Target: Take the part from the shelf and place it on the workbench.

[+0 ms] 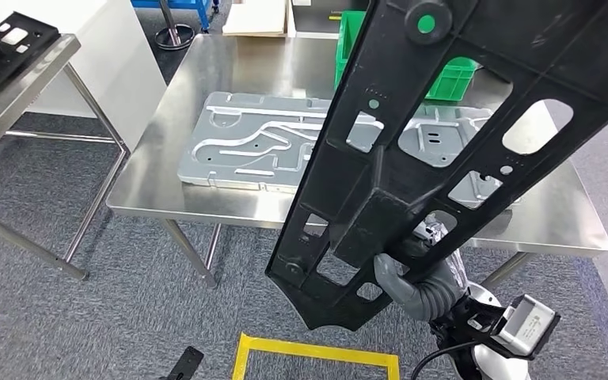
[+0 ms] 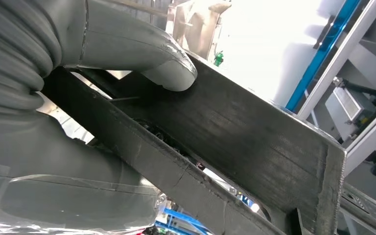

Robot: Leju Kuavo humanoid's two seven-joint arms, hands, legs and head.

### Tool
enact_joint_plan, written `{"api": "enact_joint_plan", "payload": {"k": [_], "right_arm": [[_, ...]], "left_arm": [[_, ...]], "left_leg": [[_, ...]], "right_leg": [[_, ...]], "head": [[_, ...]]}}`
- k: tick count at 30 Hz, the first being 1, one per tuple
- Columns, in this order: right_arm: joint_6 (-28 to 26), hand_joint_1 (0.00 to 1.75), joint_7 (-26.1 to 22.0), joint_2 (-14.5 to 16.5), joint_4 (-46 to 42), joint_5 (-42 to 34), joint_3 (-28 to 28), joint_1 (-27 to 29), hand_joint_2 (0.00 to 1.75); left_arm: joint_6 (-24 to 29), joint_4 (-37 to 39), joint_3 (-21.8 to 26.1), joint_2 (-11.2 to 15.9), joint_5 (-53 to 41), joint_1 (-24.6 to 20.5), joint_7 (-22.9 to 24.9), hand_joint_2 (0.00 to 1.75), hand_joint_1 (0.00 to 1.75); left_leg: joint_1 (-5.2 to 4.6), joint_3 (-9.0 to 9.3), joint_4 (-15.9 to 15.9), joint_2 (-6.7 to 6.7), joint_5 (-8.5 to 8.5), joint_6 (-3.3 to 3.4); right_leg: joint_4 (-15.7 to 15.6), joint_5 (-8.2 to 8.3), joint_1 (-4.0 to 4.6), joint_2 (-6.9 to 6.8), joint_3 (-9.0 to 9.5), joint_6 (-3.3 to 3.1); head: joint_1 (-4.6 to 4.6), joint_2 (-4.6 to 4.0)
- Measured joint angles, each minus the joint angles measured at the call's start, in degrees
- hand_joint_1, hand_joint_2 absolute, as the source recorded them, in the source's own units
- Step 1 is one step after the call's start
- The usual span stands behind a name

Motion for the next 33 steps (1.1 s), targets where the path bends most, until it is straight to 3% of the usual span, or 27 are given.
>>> {"api": "enact_joint_plan", "payload": {"k": [2, 3, 6, 8, 9, 11, 12, 13, 14, 15, 17, 18, 20, 23, 25, 27, 28, 29, 30, 32, 33], "right_arm": [[0.0, 1.68, -0.04, -0.01, 0.02, -0.02, -0.01, -0.09, 1.75], [0.0, 1.68, -0.05, -0.02, 0.03, -0.03, -0.01, -0.16, 1.75], [0.02, 1.68, -0.07, -0.03, 0.04, -0.06, -0.01, -0.28, 1.75], [0.02, 1.68, -0.08, -0.04, 0.01, -0.07, -0.02, -0.34, 1.75], [0.02, 1.68, -0.1, -0.04, -0.01, -0.09, -0.03, -0.38, 1.75], [-0.01, 1.68, -0.15, -0.08, -0.03, -0.15, -0.04, -0.33, 1.75], [-0.02, 1.68, -0.16, -0.13, -0.03, -0.19, -0.05, -0.2, 1.75], [-0.02, 1.68, -0.15, -0.18, -0.03, -0.2, -0.05, -0.05, 1.75], [-0.03, 1.68, -0.15, -0.24, -0.03, -0.21, -0.05, 0.04, 1.75], [-0.05, 1.68, -0.14, -0.29, -0.03, -0.2, -0.07, 0.08, 1.75], [-0.19, 1.68, -0.14, -0.43, -0.03, -0.03, -0.1, 0.06, 1.75], [-0.32, 1.68, -0.12, -0.52, -0.05, 0.14, -0.13, -0.01, 1.75], [-0.6, 1.68, -0.05, -0.76, -0.13, 0.46, -0.25, -0.15, 1.75], [-0.53, 1.68, 0.33, -1.17, -0.2, 0.32, -0.79, -1.0, 1.75], [0.01, 1.68, 1.58, -2.04, 0.01, -0.36, -1.56, -3.33, 1.75], [0.8, 1.68, 3.83, -3.62, 1.03, -1.12, -2.7, -7.63, 1.75], [1.07, 1.68, 5.08, -4.51, 1.99, -1.19, -3.22, -10.29, 1.75], [1.12, 1.68, 6.24, -5.44, 3.25, -0.93, -3.72, -13.23, 1.75], [0.88, 1.68, 7.2, -6.31, 4.6, -0.33, -4.11, -16.22, 1.75], [-0.31, 1.68, 8.36, -7.82, 7.54, 2.22, -4.57, -22.32, 1.75], [-1.1, 1.68, 8.79, -8.47, 9.15, 3.93, -4.63, -25.44, 1.75]], "left_arm": [[-0.04, 0.0, -0.02, 0.01, -0.04, -0.13, 0.12, 1.75, 0.0], [-0.08, 0.0, -0.04, 0.02, -0.05, -0.22, 0.2, 1.75, 0.0], [-0.17, 0.0, -0.09, 0.03, -0.07, -0.36, 0.37, 1.75, 0.0], [-0.16, 0.0, -0.09, 0.01, -0.1, -0.31, 0.44, 1.75, 0.0], [-0.16, 0.0, -0.1, 0.0, -0.12, -0.33, 0.46, 1.75, 0.0], [-0.15, 0.0, -0.12, -0.02, -0.15, -0.39, 0.47, 1.75, 0.0], [-0.15, 0.0, -0.13, -0.02, -0.15, -0.37, 0.47, 1.75, 0.0], [-0.15, 0.0, -0.14, -0.03, -0.15, -0.32, 0.47, 1.75, 0.0], [-0.15, 0.0, -0.14, -0.03, -0.15, -0.28, 0.47, 1.75, 0.0], [-0.15, 0.0, -0.14, -0.03, -0.15, -0.25, 0.47, 1.75, 0.0], [-0.15, 0.02, -0.14, -0.09, -0.15, -0.25, 0.46, 1.75, 0.0], [-0.17, 0.03, -0.14, -0.14, -0.15, -0.28, 0.41, 1.75, 0.0], [-0.34, 0.07, -0.14, -0.22, -0.17, -0.31, 0.0, 1.75, 0.0], [-0.71, 0.07, -0.15, -0.22, -0.21, -0.42, -0.74, 1.75, 0.0], [-0.88, 0.07, -0.16, -0.23, -0.16, -0.53, -1.06, 1.75, 0.0], [-1.17, 0.07, -0.15, -0.25, -0.07, -0.51, -1.2, 1.75, 0.0], [-1.31, 0.07, -0.15, -0.24, 0.01, -0.47, -1.15, 1.75, 0.0], [-1.41, 0.07, -0.14, -0.23, 0.11, -0.46, -1.08, 1.75, 0.0], [-1.46, 0.07, -0.14, -0.23, 0.21, -0.47, -1.01, 1.75, 0.0], [-1.52, 0.07, -0.14, -0.22, 0.35, -0.51, -0.98, 1.75, 0.0], [-1.52, 0.07, -0.14, -0.2, 0.37, -0.56, -1.01, 1.75, 0.0]], "left_leg": [[-0.14, 3.12, -7.32, 0.04, 3.65, 0.42], [-0.26, 4.23, -9.67, 0.07, 4.16, 0.77], [-0.34, 5.19, -11.55, 0.03, 3.33, 1.96], [-0.19, 5.97, -12.11, -0.04, 3.14, 2.65], [-0.13, 6.38, -12.32, -0.05, 3.02, 2.94], [-0.22, 6.89, -12.41, -0.04, 2.62, 3.35], [-0.27, 7.15, -12.4, -0.04, 2.34, 3.45], [-0.31, 7.51, -12.4, -0.05, 2.01, 3.48], [-0.34, 7.98, -12.39, -0.08, 1.64, 3.46], [-0.37, 8.61, -12.39, -0.12, 1.19, 3.38], [-0.41, 9.83, -12.4, -0.17, 0.3, 3.07], [-0.46, 10.14, -12.37, -0.19, -0.07, 2.79], [-0.59, 10.43, -12.35, -0.17, -0.53, 2.18], [-0.62, 10.54, -11.18, -0.05, -1.57, 1.31], [-0.44, 8.09, -6.22, 0.01, -4.1, 0.73], [-0.3, 3.69, 1.09, 0.01, -6.85, 0.33], [-0.25, 1.94, 3.35, 0.01, -7.23, 0.25], [-0.22, 1.1, 3.62, 0.01, -6.48, 0.28], [-0.22, 1.28, 1.76, 0.01, -4.64, 0.42], [-0.36, 3.61, -5.63, 0.09, 0.28, 1.06], [-0.52, 4.64, -8.8, 0.14, 1.58, 1.41]], "right_leg": [[0.03, -0.89, 0.1, 0.06, 1.1, 0.49], [0.0, -1.2, 0.19, 0.07, 1.38, 0.79], [0.23, -1.37, 0.36, 0.05, 1.56, 1.7], [2.03, -2.1, 0.23, 0.0, 1.01, 2.16], [4.4, -3.16, 0.14, -0.02, -0.21, 2.36], [11.41, -5.9, 0.07, -0.03, -4.43, 2.65], [14.61, -6.78, 0.06, -0.04, -6.78, 2.72], [16.29, -6.64, 0.06, -0.04, -8.49, 2.71], [16.0, -5.32, 0.07, -0.04, -9.27, 2.62], [13.73, -2.86, 0.08, -0.04, -9.06, 2.44], [6.68, 2.43, 0.29, -0.06, -7.03, 1.92], [3.66, 3.73, 0.51, -0.06, -6.14, 1.62], [1.34, 3.93, 0.87, -0.02, -5.6, 1.04], [0.71, 3.77, 0.57, 0.09, -4.81, 0.25], [0.51, 3.54, 0.38, 0.08, -4.26, -0.16], [0.56, 3.34, 0.4, 0.13, -4.17, -0.43], [0.6, 3.28, 0.42, 0.2, -4.14, -0.47], [0.64, 3.22, 0.45, 0.3, -4.07, -0.47], [0.66, 3.16, 0.47, 0.38, -3.92, -0.41], [0.68, 3.04, 0.53, 0.46, -3.55, -0.2], [0.71, 3.04, 0.55, 0.45, -3.51, -0.02]], "head": [[0.0, 0.0], [0.0, 0.0], [0.01, 0.0], [0.02, 0.0], [0.01, 0.0], [0.02, 0.0], [0.01, 0.0], [0.02, 0.0], [0.02, 0.0], [0.02, 0.0], [0.02, 0.0], [0.03, 0.0], [-0.02, 0.0], [-0.07, 0.0], [-0.07, 0.0], [-0.07, 0.0], [-0.07, 0.0], [-0.07, 0.0], [-0.07, 0.0], [-0.07, 0.0], [-0.07, 0.0]]}}
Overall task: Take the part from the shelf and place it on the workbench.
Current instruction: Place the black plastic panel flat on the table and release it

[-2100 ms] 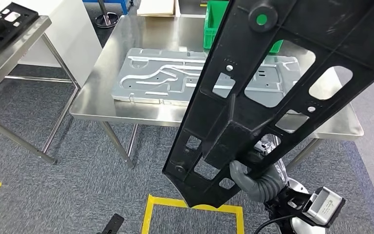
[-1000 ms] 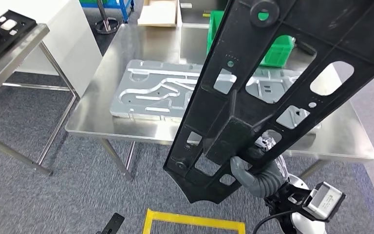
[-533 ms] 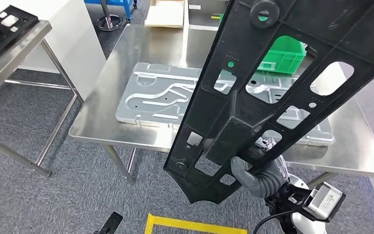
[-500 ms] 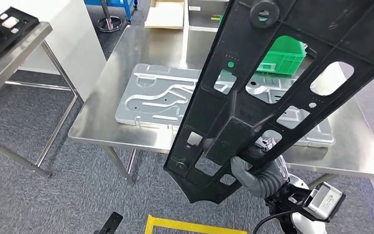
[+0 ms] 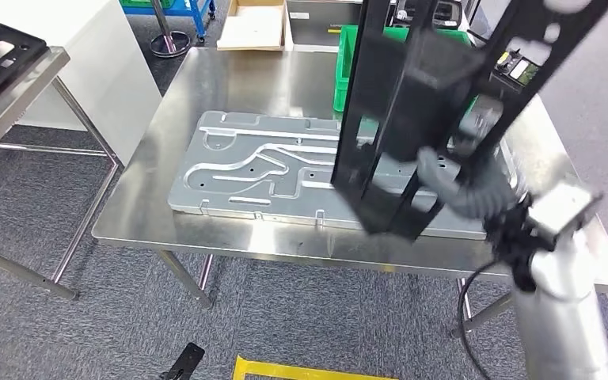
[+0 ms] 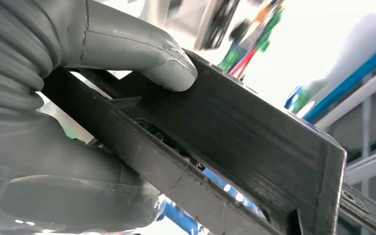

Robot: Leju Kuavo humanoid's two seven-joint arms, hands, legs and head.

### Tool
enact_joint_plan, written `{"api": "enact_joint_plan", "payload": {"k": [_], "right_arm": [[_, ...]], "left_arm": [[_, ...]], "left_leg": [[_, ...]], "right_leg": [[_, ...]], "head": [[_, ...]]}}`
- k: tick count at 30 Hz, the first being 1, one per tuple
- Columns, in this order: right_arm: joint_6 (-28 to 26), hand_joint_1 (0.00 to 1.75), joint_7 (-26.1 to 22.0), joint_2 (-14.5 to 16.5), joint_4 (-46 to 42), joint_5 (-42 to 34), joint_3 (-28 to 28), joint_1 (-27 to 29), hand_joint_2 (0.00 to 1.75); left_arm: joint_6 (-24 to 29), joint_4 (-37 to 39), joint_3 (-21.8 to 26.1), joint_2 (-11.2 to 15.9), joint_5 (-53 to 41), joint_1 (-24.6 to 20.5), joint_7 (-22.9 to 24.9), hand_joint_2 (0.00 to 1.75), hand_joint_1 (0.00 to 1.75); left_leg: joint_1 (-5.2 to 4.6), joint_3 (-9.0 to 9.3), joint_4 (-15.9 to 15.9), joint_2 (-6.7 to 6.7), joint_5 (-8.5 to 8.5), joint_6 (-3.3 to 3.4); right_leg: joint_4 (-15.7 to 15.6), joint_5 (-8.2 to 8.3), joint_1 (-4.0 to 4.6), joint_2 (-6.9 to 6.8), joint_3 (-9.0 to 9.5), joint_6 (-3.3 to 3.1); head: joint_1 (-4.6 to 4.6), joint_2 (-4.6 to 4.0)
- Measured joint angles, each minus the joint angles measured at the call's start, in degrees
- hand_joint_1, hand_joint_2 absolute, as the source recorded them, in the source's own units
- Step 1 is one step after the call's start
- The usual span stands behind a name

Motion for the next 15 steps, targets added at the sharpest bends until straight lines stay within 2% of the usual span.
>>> {"api": "enact_joint_plan", "payload": {"k": [1, 3, 4, 6, 7, 9, 10, 11, 12, 14, 15], "right_arm": [[-0.82, 1.68, 0.44, -0.62, 1.7, 1.7, 0.01, -3.05, 1.75], [-2.11, 1.68, 1.39, -1.87, 5.03, 4.56, 0.08, -8.0, 1.75], [-2.53, 1.68, 1.83, -2.49, 6.72, 6.07, 0.28, -10.2, 1.75], [-4.05, 1.68, 2.54, -3.73, 11.25, 11.29, 1.48, -15.8, 1.75], [-5.55, 1.68, 2.85, -4.42, 13.81, 15.02, 2.43, -18.85, 1.75], [-10.24, 1.68, 3.35, -6.1, 19.11, 24.13, 4.9, -23.78, 1.75], [-12.64, 1.68, 3.47, -6.77, 21.7, 28.27, 6.27, -25.29, 1.75], [-15.07, 1.68, 3.48, -7.27, 24.54, 32.25, 7.77, -26.46, 1.75], [-17.2, 1.68, 3.32, -7.5, 27.34, 35.36, 9.14, -27.23, 1.75], [-20.78, 1.68, 2.82, -7.68, 32.56, 39.45, 11.42, -28.21, 1.75], [-21.99, 1.68, 2.58, -7.73, 34.74, 40.38, 12.27, -28.5, 1.75]], "left_arm": [[-0.01, 0.0, 0.0, 0.02, -0.01, -0.04, -0.03, 1.75, 0.0], [-0.01, 0.0, 0.02, 0.06, -0.06, -0.05, -0.07, 1.75, 0.0], [-0.01, 0.0, 0.02, 0.05, -0.09, 0.03, -0.07, 1.75, 0.0], [0.08, 0.0, 0.0, 0.02, -0.26, 0.03, -0.07, 1.75, 0.0], [0.13, 0.0, -0.04, 0.0, -0.39, -0.1, -0.07, 1.75, 0.0], [0.19, 0.0, -0.24, -0.03, -0.73, -0.28, -0.04, 1.75, 0.0], [0.17, 0.0, -0.36, -0.04, -0.89, -0.23, 0.01, 1.75, 0.0], [0.15, 0.0, -0.5, -0.04, -1.03, -0.16, 0.07, 1.75, 0.0], [0.11, 0.0, -0.67, -0.07, -1.16, -0.12, 0.14, 1.75, 0.0], [0.03, 0.0, -1.04, -0.13, -1.39, -0.21, 0.21, 1.75, 0.0], [0.01, 0.0, -1.23, -0.16, -1.46, -0.29, 0.22, 1.75, 0.0]], "left_leg": [[-0.18, 0.62, -1.89, 0.02, 0.79, 0.35], [-0.41, 0.76, -2.75, -0.12, 0.98, 0.88], [-0.26, 0.87, -2.95, -0.17, 1.59, 1.13], [-0.03, 0.91, -3.51, -0.14, 2.27, 1.61], [0.06, 0.89, -3.71, -0.08, 2.51, 1.79], [-0.01, 0.77, -3.73, -0.12, 2.6, 1.98], [0.02, 0.79, -3.71, -0.19, 2.58, 1.98], [0.05, 0.84, -3.68, -0.25, 2.53, 1.94], [0.09, 0.93, -3.62, -0.28, 2.46, 1.87], [0.18, 1.11, -3.39, -0.35, 2.15, 1.56], [0.11, 1.05, -3.18, -0.41, 1.95, 1.34]], "right_leg": [[0.03, 0.02, 0.01, -0.01, -0.07, 0.25], [-0.02, 0.06, 0.02, -0.16, -0.18, 0.92], [0.04, -0.05, -0.01, -0.25, -0.24, 1.25], [2.0, -1.46, -0.1, -0.42, -1.18, 1.8], [4.45, -2.92, -0.16, -0.46, -2.34, 2.03], [11.99, -6.39, -0.29, -0.5, -5.78, 2.42], [14.85, -7.15, -0.38, -0.51, -7.19, 2.57], [15.96, -6.89, -0.49, -0.52, -7.89, 2.68], [14.58, -5.47, -0.59, -0.53, -7.4, 2.74], [7.14, -1.36, -0.74, -0.58, -4.14, 2.72], [3.61, -0.06, -0.65, -0.6, -2.54, 2.65]], "head": [[0.0, 0.0], [0.01, 0.0], [0.01, 0.0], [0.02, 0.0], [0.02, 0.0], [0.02, 0.0], [0.03, 0.0], [0.03, 0.0], [0.03, 0.0], [0.03, 0.0], [0.03, 0.0]]}}
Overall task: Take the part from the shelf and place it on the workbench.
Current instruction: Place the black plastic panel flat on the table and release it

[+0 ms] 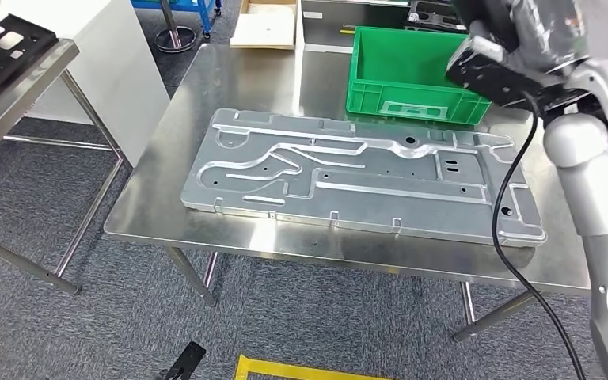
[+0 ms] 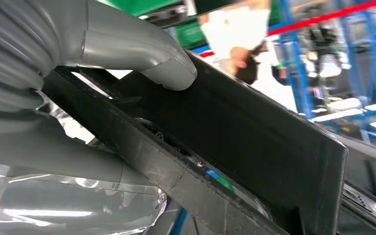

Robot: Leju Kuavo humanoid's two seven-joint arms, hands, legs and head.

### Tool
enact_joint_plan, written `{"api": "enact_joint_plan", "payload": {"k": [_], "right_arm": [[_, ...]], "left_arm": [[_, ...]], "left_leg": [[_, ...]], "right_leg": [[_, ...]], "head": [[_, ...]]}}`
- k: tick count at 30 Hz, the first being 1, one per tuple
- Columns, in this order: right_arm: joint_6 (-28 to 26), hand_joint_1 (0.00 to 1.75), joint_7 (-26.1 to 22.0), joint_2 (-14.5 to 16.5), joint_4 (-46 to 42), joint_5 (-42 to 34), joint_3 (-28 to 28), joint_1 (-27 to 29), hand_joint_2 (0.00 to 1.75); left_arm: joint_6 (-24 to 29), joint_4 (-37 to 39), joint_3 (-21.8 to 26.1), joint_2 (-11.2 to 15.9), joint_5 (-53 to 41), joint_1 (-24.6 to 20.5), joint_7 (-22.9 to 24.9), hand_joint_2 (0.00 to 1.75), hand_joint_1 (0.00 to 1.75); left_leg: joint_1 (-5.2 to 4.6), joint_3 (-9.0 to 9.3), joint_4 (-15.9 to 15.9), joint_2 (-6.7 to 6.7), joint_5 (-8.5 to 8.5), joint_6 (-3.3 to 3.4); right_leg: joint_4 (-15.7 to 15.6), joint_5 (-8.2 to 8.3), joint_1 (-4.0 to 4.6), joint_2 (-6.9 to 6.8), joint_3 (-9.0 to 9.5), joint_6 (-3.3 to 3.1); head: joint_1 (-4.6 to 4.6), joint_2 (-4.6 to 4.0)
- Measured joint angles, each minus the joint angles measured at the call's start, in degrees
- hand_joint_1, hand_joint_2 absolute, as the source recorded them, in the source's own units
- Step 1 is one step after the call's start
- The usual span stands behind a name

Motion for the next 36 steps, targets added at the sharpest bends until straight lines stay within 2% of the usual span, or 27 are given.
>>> {"api": "enact_joint_plan", "payload": {"k": [1, 2, 4, 6, 7, 8, 10, 11, 12, 13, 15, 16, 17, 19, 21, 22, 23, 24, 25, 26, 27, 28, 30, 31, 32, 34, 36], "right_arm": [[-0.83, 1.68, -0.07, -0.04, 1.92, 0.76, 0.8, -0.21, 1.75], [-1.63, 1.68, 0.13, -0.07, 3.76, 1.81, 1.62, -0.35, 1.75], [-3.79, 1.68, 1.09, -0.05, 7.11, 5.1, 3.29, -0.29, 1.75], [-7.57, 1.68, 2.32, 0.28, 11.04, 9.35, 4.97, 0.48, 1.75], [-9.75, 1.68, 3.03, 0.61, 13.23, 11.47, 5.78, 1.13, 1.75], [-11.75, 1.68, 3.81, 1.14, 15.5, 13.4, 6.56, 2.01, 1.75], [-14.45, 1.68, 5.26, 2.31, 19.43, 16.34, 7.95, 4.25, 1.75], [-15.11, 1.68, 5.73, 2.99, 21.19, 17.35, 8.65, 5.59, 1.75], [-15.39, 1.68, 5.95, 3.56, 22.6, 17.95, 9.22, 6.83, 1.75], [-15.51, 1.68, 6.07, 4.14, 23.76, 18.31, 9.7, 7.9, 1.75], [-15.6, 1.68, 6.12, 5.18, 25.47, 18.61, 10.34, 9.18, 1.75], [-15.66, 1.26, 6.13, 5.6, 26.08, 18.64, 10.52, 9.42, 1.31], [-15.71, 0.84, 6.13, 5.96, 26.65, 18.64, 10.68, 9.56, 0.87], [-15.77, 0.0, 6.19, 6.48, 27.63, 18.65, 10.95, 9.87, 0.0], [-15.64, 0.0, 6.27, 6.9, 28.28, 18.75, 11.21, 10.17, 0.0], [-15.54, 0.0, 6.36, 7.05, 28.57, 18.88, 11.33, 10.2, 0.0], [-15.38, 0.0, 6.45, 7.14, 28.85, 19.03, 11.43, 10.28, 0.0], [-15.22, 0.0, 6.57, 7.19, 29.19, 19.22, 11.52, 10.44, 0.0], [-15.11, 0.0, 6.68, 7.21, 29.51, 19.4, 11.58, 10.68, 0.0], [-15.04, 0.0, 6.73, 7.22, 29.78, 19.54, 11.65, 10.92, 0.0], [-15.01, 0.0, 6.77, 7.23, 30.03, 19.66, 11.71, 11.08, 0.0], [-14.96, 0.0, 6.78, 7.24, 30.2, 19.76, 11.76, 11.07, 0.0], [-14.73, 0.0, 6.85, 7.26, 30.46, 19.95, 11.8, 10.69, 0.0], [-14.57, 0.0, 6.91, 7.3, 30.54, 20.08, 11.8, 10.42, 0.0], [-14.4, 0.0, 7.01, 7.33, 30.62, 20.23, 11.8, 10.2, 0.0], [-14.06, 0.0, 7.51, 7.39, 30.81, 20.9, 11.8, 9.97, 0.0], [-13.79, 0.0, 8.53, 7.39, 30.99, 22.15, 11.81, 9.63, 0.0]], "left_arm": [[-0.02, 0.0, -0.14, -0.01, -0.03, -0.04, 0.02, 1.75, 0.0], [-0.06, 0.0, -0.23, -0.02, -0.08, -0.04, 0.03, 1.75, 0.0], [-0.15, 0.0, -0.35, -0.03, -0.19, -0.07, -0.02, 1.75, 0.0], [-0.22, 0.0, -0.6, -0.04, -0.32, -0.28, -0.28, 1.75, 0.0], [-0.3, 0.0, -0.72, -0.05, -0.36, -0.42, -0.42, 1.75, 0.0], [-0.4, 0.0, -0.84, -0.05, -0.34, -0.49, -0.5, 1.75, 0.0], [-0.64, 0.0, -0.95, -0.04, -0.2, -0.48, -0.53, 1.75, 0.0], [-0.72, 0.0, -0.99, -0.04, -0.1, -0.41, -0.54, 1.75, 0.0], [-0.78, 0.0, -1.03, -0.04, -0.05, -0.34, -0.55, 1.75, 0.0], [-0.84, 0.0, -1.05, -0.03, 0.02, -0.27, -0.57, 1.75, 0.0], [-0.97, 0.0, -1.07, 0.04, 0.21, -0.17, -0.65, 1.75, 0.0], [-1.03, 0.0, -1.07, 0.1, 0.3, -0.13, -0.72, 1.75, 0.0], [-1.12, 0.0, -1.07, 0.16, 0.36, -0.07, -0.81, 1.75, 0.0], [-1.38, 0.0, -1.07, 0.22, 0.36, 0.13, -1.13, 1.75, 0.0], [-1.78, 0.0, -1.11, 0.24, 0.19, 0.3, -1.56, 1.75, 0.0], [-1.96, 0.0, -1.16, 0.24, 0.09, 0.27, -1.86, 1.75, 0.0], [-2.06, 0.0, -1.2, 0.24, 0.01, 0.2, -2.12, 1.75, 0.0], [-2.08, 0.0, -1.24, 0.22, -0.02, 0.14, -2.36, 1.75, 0.0], [-2.02, 0.0, -1.26, 0.2, 0.02, 0.14, -2.53, 1.31, 0.0], [-1.93, 0.0, -1.26, 0.19, 0.16, 0.2, -2.67, 0.87, 0.0], [-1.84, 0.0, -1.26, 0.18, 0.3, 0.27, -2.79, 0.44, 0.0], [-1.77, 0.0, -1.25, 0.17, 0.42, 0.3, -2.9, 0.0, 0.0], [-1.73, 0.0, -1.24, 0.17, 0.54, 0.21, -3.01, 0.0, 0.0], [-1.73, 0.0, -1.24, 0.17, 0.61, 0.12, -2.99, 0.0, 0.0], [-1.73, 0.0, -1.24, 0.18, 0.75, 0.06, -2.95, 0.0, 0.0], [-1.76, 0.0, -1.23, 0.2, 1.22, 0.04, -2.56, 0.0, 0.0], [-1.8, 0.0, -1.22, 0.24, 1.64, 0.1, -1.96, 0.0, 0.0]], "left_leg": [[-0.08, -0.12, 0.15, -0.05, -0.13, -0.25], [-0.17, -0.27, 0.2, -0.08, -0.2, -0.5], [-0.22, -0.31, 0.11, -0.09, -0.27, -1.03], [-0.16, -0.6, 1.18, 0.04, -1.15, -1.64], [-0.11, -1.39, 3.08, 0.12, -2.24, -1.93], [-0.05, -2.92, 6.3, 0.21, -3.77, -2.13], [0.02, -6.85, 13.83, 0.25, -6.51, -2.33], [0.02, -8.24, 16.06, 0.24, -6.79, -2.32], [0.01, -8.6, 16.01, 0.24, -5.96, -2.22], [-0.03, -7.88, 13.72, 0.24, -4.15, -1.98], [-0.27, -4.64, 5.93, 0.25, -0.07, -1.12], [-0.44, -3.28, 2.73, 0.26, 1.13, -0.71], [-0.58, -2.49, 0.9, 0.26, 1.6, -0.42], [-0.69, -2.19, -0.01, 0.23, 1.52, -0.19], [-0.39, -1.72, -0.68, 0.29, 1.8, 0.18], [-0.21, -1.46, -1.06, 0.32, 1.94, 0.41], [-0.12, -1.27, -1.28, 0.34, 2.03, 0.59], [-0.13, -1.22, -1.31, 0.31, 2.02, 0.73], [-0.13, -1.22, -1.26, 0.28, 1.96, 0.79], [-0.12, -1.21, -1.19, 0.24, 1.89, 0.79], [-0.09, -1.18, -1.08, 0.22, 1.77, 0.72], [-0.03, -1.13, -0.89, 0.21, 1.59, 0.58], [0.13, -1.05, -0.25, 0.19, 1.02, 0.09], [0.11, -1.09, 0.14, 0.18, 0.71, -0.21], [0.07, -1.14, 0.43, 0.17, 0.52, -0.53], [-0.06, -1.2, 0.63, 0.14, 0.52, -1.08], [0.03, -1.37, 0.87, 0.14, 0.29, -1.61]], "right_leg": [[-2.34, 0.66, 0.06, 0.03, 0.98, -0.17], [-3.26, 0.63, 0.17, 0.09, 1.28, -0.4], [-3.51, 0.63, 0.26, 0.21, 1.26, -1.03], [-3.87, 0.61, 0.15, 0.06, 1.65, -1.73], [-4.05, 0.59, 0.08, -0.07, 1.9, -2.06], [-4.11, 0.51, 0.1, -0.16, 2.07, -2.31], [-4.07, 0.36, 0.23, -0.17, 2.19, -2.62], [-4.04, 0.27, 0.31, -0.11, 2.25, -2.71], [-3.98, 0.18, 0.38, -0.04, 2.33, -2.76], [-3.93, 0.07, 0.47, 0.05, 2.42, -2.76], [-3.87, -0.18, 0.66, 0.17, 2.58, -2.66], [-3.84, -0.27, 0.73, 0.21, 2.54, -2.51], [-3.84, -0.31, 0.72, 0.2, 2.48, -2.31], [-3.97, -0.31, 0.66, 0.17, 2.46, -1.72], [-3.57, -0.9, 0.61, 0.12, 2.45, -1.09], [-2.13, -1.88, 0.6, 0.11, 1.87, -0.81], [0.37, -3.32, 0.5, 0.09, 0.75, -0.56], [4.17, -5.14, 0.4, 0.08, -1.09, -0.33], [8.15, -6.74, 0.28, 0.08, -3.16, -0.12], [11.18, -7.59, 0.13, 0.07, -4.86, 0.08], [12.38, -7.32, -0.05, 0.06, -5.73, 0.28], [10.94, -5.8, -0.23, 0.04, -5.24, 0.43], [3.29, -1.66, -0.55, -0.04, -1.66, 0.62], [-0.14, -0.38, -0.48, -0.03, 0.01, 0.49], [-2.24, 0.17, -0.39, 0.02, 1.05, 0.25], [-2.94, 0.25, -0.09, 0.19, 1.35, -0.44], [-3.07, 0.58, -0.18, 0.19, 1.23, -1.14]], "head": [[0.0, 0.0], [0.0, 0.0], [-0.01, 0.0], [0.0, 0.0], [0.0, 0.0], [0.0, 0.0], [0.0, 0.0], [0.0, 0.0], [0.0, 0.0], [0.0, 0.0], [0.0, 0.0], [0.0, 0.0], [0.0, 0.0], [-0.01, 0.0], [-0.01, 0.0], [0.0, 0.0], [0.0, 0.0], [0.01, 0.0], [0.01, 0.0], [0.01, 0.0], [0.01, 0.0], [0.01, 0.0], [0.0, 0.0], [-0.01, 0.0], [0.0, 0.0], [-0.01, 0.0], [0.01, 0.0]]}}
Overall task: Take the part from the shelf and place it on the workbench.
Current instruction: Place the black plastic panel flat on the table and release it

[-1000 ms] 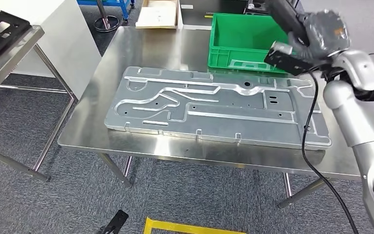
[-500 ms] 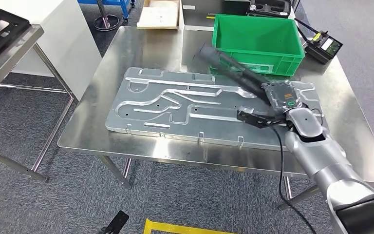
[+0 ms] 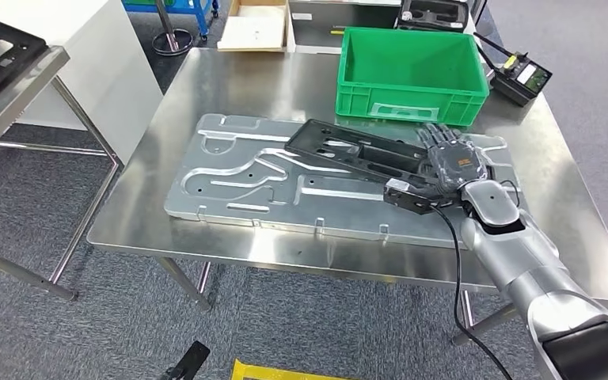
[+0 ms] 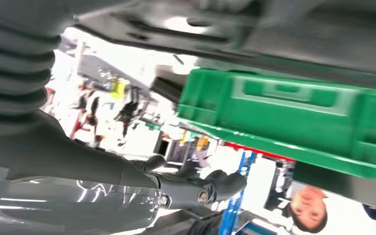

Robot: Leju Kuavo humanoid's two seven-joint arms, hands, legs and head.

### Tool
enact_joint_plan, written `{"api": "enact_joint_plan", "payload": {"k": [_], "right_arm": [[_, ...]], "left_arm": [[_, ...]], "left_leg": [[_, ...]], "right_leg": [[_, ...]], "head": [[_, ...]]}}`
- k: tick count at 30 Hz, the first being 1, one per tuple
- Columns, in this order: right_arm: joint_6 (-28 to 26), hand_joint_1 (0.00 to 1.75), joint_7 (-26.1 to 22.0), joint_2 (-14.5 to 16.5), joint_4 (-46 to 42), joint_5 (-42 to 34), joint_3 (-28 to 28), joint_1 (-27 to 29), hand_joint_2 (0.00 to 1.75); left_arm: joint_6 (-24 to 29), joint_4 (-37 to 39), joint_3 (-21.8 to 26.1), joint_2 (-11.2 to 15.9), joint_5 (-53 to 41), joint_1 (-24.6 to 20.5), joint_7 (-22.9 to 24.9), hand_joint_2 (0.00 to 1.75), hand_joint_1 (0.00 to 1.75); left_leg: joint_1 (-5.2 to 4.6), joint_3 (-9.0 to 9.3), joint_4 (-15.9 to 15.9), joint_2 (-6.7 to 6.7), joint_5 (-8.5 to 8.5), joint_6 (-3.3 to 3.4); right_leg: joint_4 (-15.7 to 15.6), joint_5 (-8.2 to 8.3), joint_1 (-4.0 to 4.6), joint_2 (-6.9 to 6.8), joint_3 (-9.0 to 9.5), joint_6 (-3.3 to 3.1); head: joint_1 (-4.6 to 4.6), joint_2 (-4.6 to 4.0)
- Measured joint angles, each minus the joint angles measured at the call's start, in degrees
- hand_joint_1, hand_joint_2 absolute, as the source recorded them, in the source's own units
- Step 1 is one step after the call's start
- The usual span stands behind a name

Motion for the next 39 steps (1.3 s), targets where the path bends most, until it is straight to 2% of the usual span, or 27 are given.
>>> {"api": "enact_joint_plan", "payload": {"k": [2, 4, 5, 6, 7, 8, 10, 12, 15, 16, 17, 18, 20, 21, 22, 23, 25, 27, 29, 31, 32, 33, 35, 36, 37, 38, 39], "right_arm": [[0.3, 0.0, 0.78, -0.04, 0.07, 1.07, 0.0, -0.78, 0.0], [0.44, 0.0, 1.35, -0.43, 0.09, 1.97, -0.01, -1.81, 0.0], [0.43, 0.0, 1.69, -0.81, 0.09, 2.51, -0.01, -2.39, 0.0], [0.45, 0.0, 2.03, -1.38, 0.03, 3.07, -0.04, -3.09, 0.0], [0.53, 0.0, 2.33, -1.95, -0.16, 3.61, -0.12, -3.89, 0.0], [0.6, 0.0, 2.62, -2.7, -0.48, 4.14, -0.28, -4.8, 0.0], [0.93, 0.0, 3.16, -4.26, -1.56, 5.19, -0.75, -6.91, 0.0], [2.01, 0.0, 3.45, -6.35, -3.06, 6.6, -1.32, -9.22, 0.0], [4.48, 0.0, 3.13, -9.71, -5.64, 8.76, -2.27, -12.38, 0.0], [5.21, 0.0, 2.81, -10.97, -6.42, 9.28, -2.58, -13.4, 0.0], [5.76, 0.0, 2.49, -12.26, -7.14, 9.64, -2.89, -14.48, 0.0], [6.16, 0.0, 2.19, -13.59, -7.89, 9.84, -3.2, -15.51, 0.0], [6.71, 0.0, 1.75, -16.05, -9.53, 9.88, -3.84, -17.03, 0.0], [6.87, 0.0, 1.6, -17.24, -10.47, 9.73, -4.14, -17.37, 0.0], [6.94, 0.0, 1.52, -18.34, -11.41, 9.44, -4.41, -17.46, 0.0], [6.88, 0.0, 1.54, -19.56, -12.45, 8.94, -4.73, -17.33, 0.0], [6.35, 0.0, 1.93, -22.36, -15.18, 7.26, -5.76, -16.26, 0.0], [4.96, 0.0, 2.75, -25.68, -18.6, 4.92, -7.78, -13.68, 0.0], [2.22, 0.0, 3.86, -28.94, -22.14, 2.46, -10.87, -8.84, 0.0], [-0.88, 0.0, 4.91, -31.46, -25.74, 1.17, -14.9, -1.9, 0.0], [-2.2, 0.0, 5.28, -32.19, -27.79, 1.34, -17.61, 2.38, 0.0], [-3.32, 0.0, 5.49, -32.63, -29.96, 1.93, -20.9, 7.2, 0.0], [-4.85, 0.0, 5.47, -32.78, -34.33, 3.53, -28.72, 17.26, 0.0], [-5.24, 0.0, 5.13, -32.57, -36.18, 3.99, -32.58, 21.98, 0.0], [-5.5, 0.0, 4.53, -32.06, -37.98, 4.02, -36.45, 26.33, 0.0], [-5.73, 0.0, 3.63, -31.17, -39.68, 3.66, -40.21, 30.47, 0.0], [-6.0, 0.0, 2.48, -30.01, -41.28, 3.01, -43.84, 34.46, 0.0]], "left_arm": [[-0.03, 0.0, 0.0, 0.08, 0.25, -0.02, 0.31, 0.0, 0.0], [-0.12, 0.0, 0.03, 0.19, 0.51, 0.01, 0.35, 0.0, 0.0], [-0.19, 0.0, 0.05, 0.24, 0.63, 0.09, 0.34, 0.0, 0.0], [-0.27, 0.0, 0.08, 0.28, 0.72, 0.2, 0.34, 0.0, 0.0], [-0.36, 0.0, 0.1, 0.31, 0.76, 0.32, 0.36, 0.0, 0.0], [-0.43, 0.0, 0.11, 0.34, 0.76, 0.4, 0.4, 0.0, 0.0], [-0.5, 0.0, 0.13, 0.47, 0.76, 0.44, 0.47, 0.0, 0.0], [-0.56, 0.0, 0.13, 0.6, 0.77, 0.5, 0.49, 0.0, 0.0], [-0.61, 0.0, 0.16, 0.66, 0.95, 0.99, 0.52, 0.0, 0.0], [-0.58, 0.0, 0.22, 0.66, 1.12, 1.1, 0.51, 0.0, 0.0], [-0.52, 0.0, 0.32, 0.67, 1.39, 1.15, 0.46, 0.0, 0.0], [-0.45, 0.0, 0.47, 0.68, 1.65, 1.16, 0.36, 0.0, 0.0], [-0.33, 0.0, 0.82, 0.69, 2.09, 1.23, 0.12, 0.0, 0.0], [-0.27, 0.0, 0.97, 0.69, 2.25, 1.32, -0.04, 0.0, 0.0], [-0.19, 0.0, 1.08, 0.68, 2.43, 1.4, -0.2, 0.0, 0.0], [-0.07, 0.0, 1.18, 0.68, 2.68, 1.46, -0.37, 0.0, 0.0], [0.16, 0.0, 1.43, 0.66, 3.17, 1.5, -0.72, 0.0, 0.0], [0.45, 0.0, 1.85, 0.57, 3.79, 1.64, -1.05, 0.0, 0.0], [0.76, 0.0, 2.37, 0.48, 4.49, 1.95, -1.49, 0.0, 0.0], [0.98, 0.01, 2.9, 0.46, 5.1, 2.38, -1.87, 0.0, 0.0], [1.07, 0.01, 3.15, 0.45, 5.34, 2.6, -1.95, 0.0, 0.0], [1.14, 0.02, 3.41, 0.45, 5.57, 2.76, -1.99, 0.0, 0.0], [1.19, 0.02, 3.9, 0.44, 5.9, 2.9, -1.93, 0.0, 0.0], [1.19, 0.02, 4.1, 0.43, 6.01, 2.93, -1.81, 0.0, 0.0], [1.19, 0.02, 4.3, 0.43, 6.08, 2.96, -1.67, 0.0, 0.0], [1.19, 0.02, 4.49, 0.42, 6.15, 3.0, -1.52, 0.0, 0.0], [1.19, 0.02, 4.68, 0.42, 6.22, 3.02, -1.37, 0.0, 0.0]], "left_leg": [[0.14, -1.16, 2.93, 0.06, -2.52, -0.53], [0.3, -3.77, 10.07, 0.11, -6.91, -0.94], [0.36, -5.0, 13.66, 0.12, -8.54, -1.05], [0.37, -5.59, 15.9, 0.12, -9.3, -1.09], [0.36, -5.1, 15.88, 0.12, -8.96, -1.0], [0.34, -3.5, 13.53, 0.12, -7.65, -0.8], [0.17, 1.35, 5.33, 0.1, -4.66, -0.11], [-0.19, 3.92, 0.32, 0.05, -3.31, 0.47], [-0.43, 3.44, -0.48, 0.07, -2.18, 1.31], [-0.35, 3.13, -0.76, 0.13, -1.53, 1.76], [-0.24, 2.67, -1.07, 0.19, -0.85, 2.18], [-0.2, 2.1, -1.21, 0.24, -0.23, 2.5], [-0.32, 0.76, -1.2, 0.2, 0.76, 2.85], [-0.35, 0.1, -1.13, 0.21, 1.21, 2.87], [-0.36, -0.56, -1.02, 0.22, 1.63, 2.85], [-0.36, -1.23, -0.85, 0.24, 2.03, 2.79], [-0.38, -2.34, -0.44, 0.16, 2.66, 2.6], [-0.46, -2.9, -0.21, -0.14, 3.36, 2.15], [-0.34, -2.99, -0.4, -0.54, 4.19, 1.51], [-0.26, -3.35, -0.21, -0.74, 4.06, 0.89], [-0.25, -3.85, 0.89, -0.68, 2.55, 0.61], [-0.22, -4.55, 3.11, -0.49, -0.01, 0.37], [-0.03, -6.08, 10.09, -0.1, -5.99, -0.05], [0.03, -6.48, 13.45, 0.01, -7.54, -0.22], [0.11, -6.22, 15.52, 0.06, -7.63, -0.33], [0.17, -5.06, 15.77, 0.08, -6.48, -0.36], [0.22, -2.85, 13.96, 0.08, -4.79, -0.29]], "right_leg": [[-0.27, 0.4, -0.18, -0.1, -0.19, -0.7], [-0.29, 0.7, -0.15, -0.23, -0.54, -1.13], [-0.26, 0.86, -0.1, -0.28, -0.76, -1.24], [-0.21, 1.03, -0.05, -0.32, -0.99, -1.28], [-0.16, 1.21, -0.01, -0.32, -1.2, -1.25], [-0.11, 1.4, 0.02, -0.29, -1.36, -1.17], [-0.04, 1.79, 0.13, -0.26, -1.58, -0.8], [-0.05, 2.32, 0.17, -0.35, -1.81, -0.09], [-0.42, 3.21, -0.05, -0.46, -2.18, 1.2], [0.05, 2.43, -0.13, -0.43, -2.5, 1.49], [1.54, 0.71, -0.18, -0.4, -3.11, 1.72], [4.23, -1.91, -0.25, -0.36, -4.05, 1.88], [11.39, -6.97, -0.22, -0.32, -5.97, 2.23], [14.12, -8.09, -0.21, -0.31, -6.26, 2.39], [15.11, -8.03, -0.22, -0.32, -5.69, 2.48], [14.14, -7.04, -0.23, -0.33, -4.12, 2.5], [7.19, -4.84, -0.19, -0.35, 1.32, 2.28], [0.63, -4.61, 0.17, -0.37, 5.69, 1.72], [-1.46, -4.7, 0.66, -0.48, 6.7, 1.05], [-2.12, -3.71, 0.49, -0.83, 6.4, 0.23], [-2.42, -3.05, 0.31, -1.04, 6.02, -0.21], [-2.67, -2.38, 0.13, -1.24, 5.51, -0.5], [-2.61, -1.25, 0.13, -1.62, 4.07, -0.69], [-2.5, -0.7, 0.12, -1.79, 3.22, -0.62], [-2.39, -0.14, 0.11, -1.94, 2.35, -0.53], [-2.29, 0.43, 0.1, -2.04, 1.49, -0.4], [-2.21, 1.0, 0.09, -2.1, 0.68, -0.22]], "head": [[-0.01, 0.0], [-0.02, 0.0], [-0.02, 0.0], [-0.02, 0.0], [-0.03, 0.0], [-0.03, 0.0], [-0.03, 0.0], [-0.01, 0.0], [-0.01, 0.0], [-0.01, 0.0], [0.0, 0.0], [0.0, 0.0], [-0.01, 0.0], [0.0, 0.0], [0.0, 0.0], [0.0, 0.0], [0.01, 0.0], [-0.02, 0.0], [-0.05, 0.0], [-0.03, 0.0], [-0.04, 0.0], [-0.03, 0.0], [-0.03, 0.0], [-0.03, 0.0], [-0.03, 0.0], [-0.03, 0.0], [-0.03, 0.0]]}}
